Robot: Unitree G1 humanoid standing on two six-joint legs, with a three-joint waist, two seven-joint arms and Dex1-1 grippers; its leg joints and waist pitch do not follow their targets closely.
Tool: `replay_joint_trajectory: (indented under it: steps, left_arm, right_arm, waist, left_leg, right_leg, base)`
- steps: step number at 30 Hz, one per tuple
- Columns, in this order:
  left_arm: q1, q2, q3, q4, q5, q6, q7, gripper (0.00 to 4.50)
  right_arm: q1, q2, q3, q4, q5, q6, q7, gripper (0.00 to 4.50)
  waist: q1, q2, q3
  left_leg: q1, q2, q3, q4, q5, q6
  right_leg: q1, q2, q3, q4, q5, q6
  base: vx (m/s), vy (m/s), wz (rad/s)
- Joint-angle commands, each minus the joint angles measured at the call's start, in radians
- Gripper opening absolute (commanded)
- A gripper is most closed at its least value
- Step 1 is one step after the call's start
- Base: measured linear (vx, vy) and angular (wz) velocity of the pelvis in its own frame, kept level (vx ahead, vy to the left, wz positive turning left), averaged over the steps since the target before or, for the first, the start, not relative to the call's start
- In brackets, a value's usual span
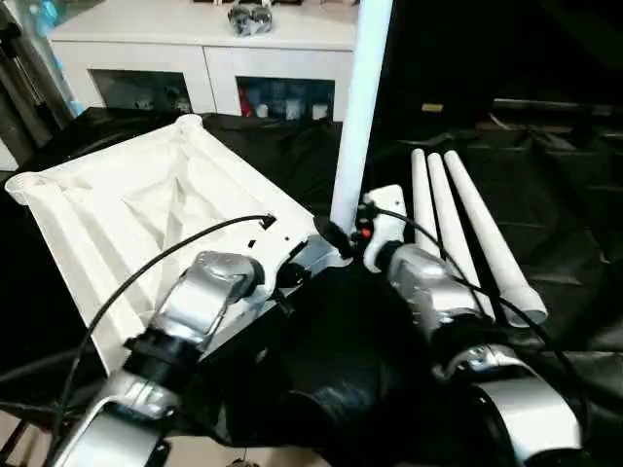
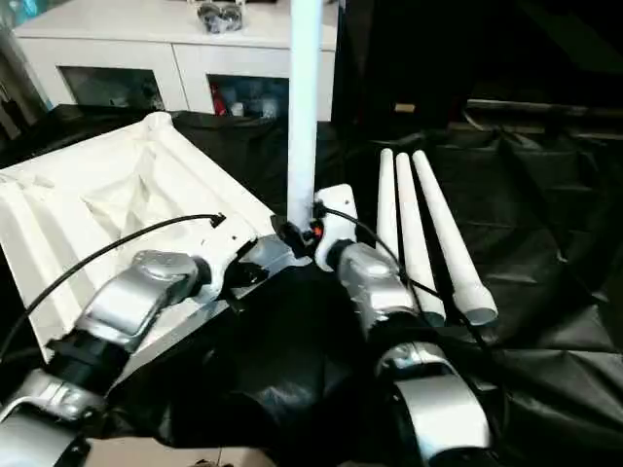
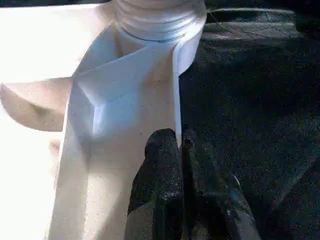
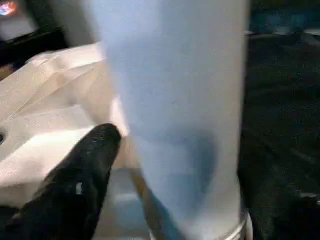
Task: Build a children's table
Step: Rotate leg to tighten
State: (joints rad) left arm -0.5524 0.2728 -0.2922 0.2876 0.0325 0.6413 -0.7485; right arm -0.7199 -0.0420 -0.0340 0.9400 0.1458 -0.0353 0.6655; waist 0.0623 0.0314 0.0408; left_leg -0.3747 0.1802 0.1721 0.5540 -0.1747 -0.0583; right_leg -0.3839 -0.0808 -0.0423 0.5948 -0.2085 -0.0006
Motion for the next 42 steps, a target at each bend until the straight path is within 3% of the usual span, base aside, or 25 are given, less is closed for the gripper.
replay_joint_trajectory:
  steps: [1, 2, 3, 6, 8, 13, 15, 18, 20, 27, 29, 35, 38, 39, 40, 41, 42]
  left_arm:
    - [-0.018, -0.009, -0.022, -0.061, -0.037, -0.055, -0.046, 0.0]
    - [-0.007, 0.006, -0.026, -0.069, -0.044, -0.078, -0.076, 0.0]
    - [-0.007, 0.006, -0.026, -0.069, -0.044, -0.078, -0.076, 0.0]
    - [0.009, 0.043, -0.035, -0.079, -0.05, -0.102, -0.13, 0.0]
    - [0.013, 0.062, -0.04, -0.08, -0.048, -0.12, -0.152, 0.0]
    - [0.025, 0.098, -0.047, -0.099, -0.061, -0.145, -0.216, 0.0]
    - [0.036, 0.13, -0.06, -0.117, -0.067, -0.156, -0.266, 0.0]
    - [0.049, 0.161, -0.074, -0.138, -0.079, -0.174, -0.321, 0.0]
    - [0.053, 0.171, -0.078, -0.145, -0.083, -0.175, -0.337, 0.0]
    - [0.059, 0.195, -0.084, -0.149, -0.083, -0.185, -0.374, 0.0]
    - [0.058, 0.196, -0.082, -0.145, -0.082, -0.188, -0.377, 0.0]
    - [0.058, 0.191, -0.071, -0.138, -0.086, -0.179, -0.363, 0.0]
    - [0.059, 0.184, -0.066, -0.133, -0.087, -0.168, -0.351, 0.0]
    - [0.059, 0.184, -0.066, -0.133, -0.087, -0.168, -0.351, 0.0]
    - [0.059, 0.175, -0.061, -0.126, -0.086, -0.162, -0.336, 0.0]
    - [0.043, 0.125, -0.038, -0.08, -0.072, -0.14, -0.251, 0.0]
    - [0.043, 0.125, -0.038, -0.08, -0.072, -0.14, -0.251, 0.0]
  right_arm:
    - [0.037, 0.007, 0.069, 0.001, -0.028, 0.037, 0.087, 3.88]
    - [0.065, -0.042, 0.105, -0.072, -0.032, 0.043, 0.184, 3.88]
    - [0.065, -0.042, 0.105, -0.072, -0.032, 0.043, 0.184, 3.88]
    - [0.111, -0.127, 0.16, -0.173, -0.049, 0.049, 0.323, 3.88]
    - [0.128, -0.16, 0.18, -0.207, -0.055, 0.066, 0.374, 3.88]
    - [0.142, -0.199, 0.198, -0.232, -0.065, 0.078, 0.419, 3.88]
    - [0.15, -0.215, 0.21, -0.25, -0.066, 0.085, 0.429, 3.88]
    - [0.159, -0.225, 0.22, -0.274, -0.073, 0.098, 0.44, 3.88]
    - [0.16, -0.226, 0.223, -0.277, -0.075, 0.101, 0.443, 3.63]
    - [0.171, -0.234, 0.246, -0.3, -0.081, 0.116, 0.456, 3.1]
    - [0.17, -0.234, 0.246, -0.303, -0.077, 0.122, 0.456, 2.93]
    - [0.183, -0.222, 0.249, -0.31, -0.071, 0.135, 0.462, 2.79]
    - [0.185, -0.209, 0.24, -0.304, -0.063, 0.144, 0.443, 2.77]
    - [0.185, -0.209, 0.24, -0.304, -0.063, 0.144, 0.443, 2.77]
    - [0.185, -0.197, 0.231, -0.297, -0.061, 0.146, 0.419, 2.77]
    - [0.168, -0.139, 0.191, -0.232, -0.076, 0.148, 0.259, 2.77]
    - [0.168, -0.139, 0.191, -0.232, -0.076, 0.148, 0.259, 2.77]
  waist:
    - [0.006, 0.004, -0.05]
    - [0.009, 0.007, -0.052]
    - [0.014, 0.007, -0.058]
    - [0.03, 0.013, -0.069]
    - [0.033, 0.01, -0.069]
    - [0.037, 0.011, -0.065]
    - [0.035, 0.013, -0.061]
    - [0.034, 0.015, -0.061]
    - [0.04, 0.015, -0.063]
    - [0.043, 0.014, -0.059]
    - [0.043, 0.009, -0.06]
    - [0.045, 0.004, -0.063]
    - [0.045, 0.01, -0.064]
    - [0.043, 0.008, -0.063]
    - [0.043, 0.008, -0.062]
    - [0.039, 0.009, -0.058]
    - [0.039, 0.009, -0.058]
  left_leg:
    - [0.011, 0.049, -0.013, -0.072, -0.279, 0.016]
    - [0.01, 0.048, -0.011, -0.065, -0.22, 0.033]
    - [0.008, 0.046, -0.009, -0.056, -0.166, 0.052]
    - [0.003, 0.044, -0.006, -0.031, -0.008, 0.111]
    - [0.004, 0.043, -0.005, -0.028, 0.002, 0.124]
    - [0.003, 0.047, -0.004, -0.031, -0.065, 0.114]
    - [0.008, 0.051, -0.006, -0.039, -0.124, 0.08]
    - [0.01, 0.051, -0.006, -0.04, -0.139, 0.063]
    - [0.01, 0.049, -0.003, -0.036, -0.122, 0.059]
    - [0.009, 0.049, -0.004, -0.037, -0.164, 0.038]
    - [0.009, 0.048, -0.004, -0.037, -0.159, 0.039]
    - [0.006, 0.047, -0.003, -0.03, -0.108, 0.06]
    - [0.007, 0.047, -0.004, -0.029, -0.111, 0.062]
    - [0.006, 0.047, -0.003, -0.029, -0.114, 0.061]
    - [0.006, 0.047, -0.004, -0.03, -0.123, 0.057]
    - [0.007, 0.047, -0.003, -0.034, -0.15, 0.041]
    - [0.007, 0.047, -0.003, -0.034, -0.15, 0.041]
  right_leg:
    - [0.027, -0.062, 0.037, -0.077, -0.171, -0.214]
    - [0.032, -0.06, 0.033, -0.068, -0.083, -0.235]
    - [0.038, -0.058, 0.031, -0.059, 0.002, -0.246]
    - [0.038, -0.049, 0.024, -0.031, 0.244, -0.276]
    - [0.041, -0.047, 0.022, -0.027, 0.281, -0.286]
    - [0.041, -0.051, 0.02, -0.034, 0.177, -0.288]
    - [0.039, -0.054, 0.022, -0.04, 0.082, -0.282]
    - [0.038, -0.053, 0.024, -0.042, 0.051, -0.282]
    - [0.037, -0.051, 0.024, -0.037, 0.077, -0.288]
    - [0.034, -0.053, 0.028, -0.039, 0.011, -0.268]
    - [0.036, -0.054, 0.029, -0.038, 0.008, -0.267]
    - [0.036, -0.053, 0.028, -0.03, 0.049, -0.269]
    - [0.034, -0.052, 0.027, -0.03, 0.046, -0.271]
    - [0.034, -0.051, 0.028, -0.031, 0.045, -0.271]
    - [0.034, -0.052, 0.028, -0.031, 0.034, -0.27]
    - [0.031, -0.055, 0.031, -0.036, -0.004, -0.27]
    - [0.031, -0.055, 0.031, -0.036, -0.004, -0.27]
  base:
    - [0.0, 0.0, 0.0]
    - [0.0, 0.0, 0.0]
    - [0.053, -0.004, 0.02]
    - [0.043, -0.001, 0.0]
    - [0.0, 0.0, 0.0]
    - [0.0, 0.0, 0.0]
    - [0.0, 0.0, 0.0]
    - [0.0, 0.0, 0.0]
    - [0.0, 0.0, 0.0]
    - [0.0, 0.0, 0.0]
    - [0.0, 0.0, 0.0]
    - [0.0, 0.0, 0.0]
    - [0.0, 0.0, 0.0]
    - [0.0, 0.0, 0.0]
    - [0.0, 0.0, 0.0]
    - [0.0, 0.0, 0.0]
    - [0.0, 0.0, 0.0]
